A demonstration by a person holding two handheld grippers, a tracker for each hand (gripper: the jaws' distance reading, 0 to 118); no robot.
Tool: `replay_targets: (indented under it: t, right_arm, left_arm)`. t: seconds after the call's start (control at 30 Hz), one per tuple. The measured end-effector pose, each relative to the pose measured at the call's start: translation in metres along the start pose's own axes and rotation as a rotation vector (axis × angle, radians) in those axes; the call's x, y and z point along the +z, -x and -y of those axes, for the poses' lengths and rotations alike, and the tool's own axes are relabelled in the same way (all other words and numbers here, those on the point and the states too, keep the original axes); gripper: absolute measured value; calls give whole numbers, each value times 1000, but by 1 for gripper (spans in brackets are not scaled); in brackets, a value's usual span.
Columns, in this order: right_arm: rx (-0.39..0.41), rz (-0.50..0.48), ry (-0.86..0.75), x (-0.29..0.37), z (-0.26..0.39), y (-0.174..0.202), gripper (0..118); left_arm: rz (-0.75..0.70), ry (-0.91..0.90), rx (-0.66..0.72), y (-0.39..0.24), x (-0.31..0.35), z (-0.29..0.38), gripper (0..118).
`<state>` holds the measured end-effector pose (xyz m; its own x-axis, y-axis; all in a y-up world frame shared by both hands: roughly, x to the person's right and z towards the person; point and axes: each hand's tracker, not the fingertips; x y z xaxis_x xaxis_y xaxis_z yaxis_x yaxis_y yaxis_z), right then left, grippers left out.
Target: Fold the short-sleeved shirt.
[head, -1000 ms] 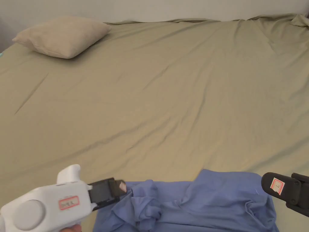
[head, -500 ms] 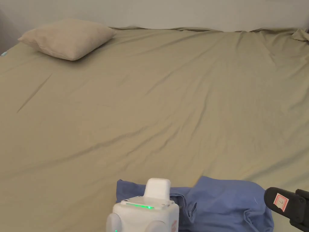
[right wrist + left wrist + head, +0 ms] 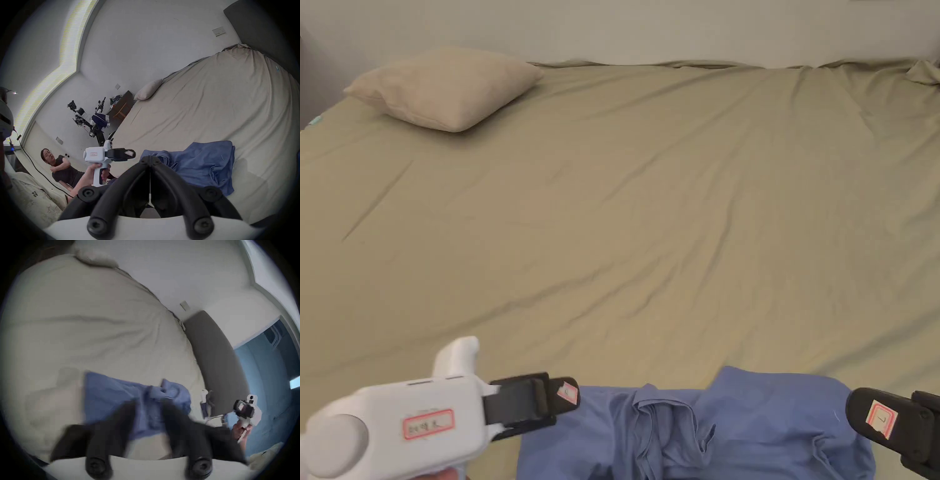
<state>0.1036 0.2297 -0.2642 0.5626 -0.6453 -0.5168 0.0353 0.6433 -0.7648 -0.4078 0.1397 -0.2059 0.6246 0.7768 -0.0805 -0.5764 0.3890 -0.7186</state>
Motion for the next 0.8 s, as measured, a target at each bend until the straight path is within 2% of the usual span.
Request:
replay_targets:
  t: [0.03,0.07,0.1,0.23,0.27,0.33,0.37,0.4,0.43,0.47,0.5,0.53,0.63,0.8]
  right_arm:
    - [-2,-2,0,-1,0,-1,3]
    - [-4,-6,2,-3,0,-2,3]
    - [-7,-8,5,-5,1,-2,3]
    - [1,-13,26,-9,1,2,3]
    - [5,-15,31,-9,1,3,3]
    - [14,-17,38,-9,0,5,3]
    - [16,-17,41,-9,0,5,3]
    - [15,-16,42,-9,-1,5,3]
    - [13,-14,43,-9,-1,6,3]
    - [8,-12,43,-9,-2,6,3]
    - [2,-12,41,-8,-2,5,3]
    - [-3,-16,41,-8,-3,5,3]
    - [-7,-22,40,-9,-4,3,3]
    - [-15,-9,30,-12,-4,4,3]
  left_arm:
    - [-115,20,-83,12,3,-7,118]
    - [-110,7,-77,12,-5,-11,118]
    - [-372,3,-183,25,0,-16,118]
    - [-528,101,-245,53,-31,-23,118]
    - [-342,285,-119,52,-51,-9,118]
    - [-337,343,-73,63,-69,5,118]
    - [-239,330,-23,58,-80,11,118]
    - [-318,274,-78,50,-80,13,117]
    - [-314,253,-111,43,-79,11,98]
    - [-290,270,-111,35,-72,15,45]
    - [-298,215,-140,29,-66,13,15]
    - [-326,175,-130,25,-63,15,15]
    - [-269,188,-144,25,-57,13,15]
    - [-150,98,35,42,-30,3,15]
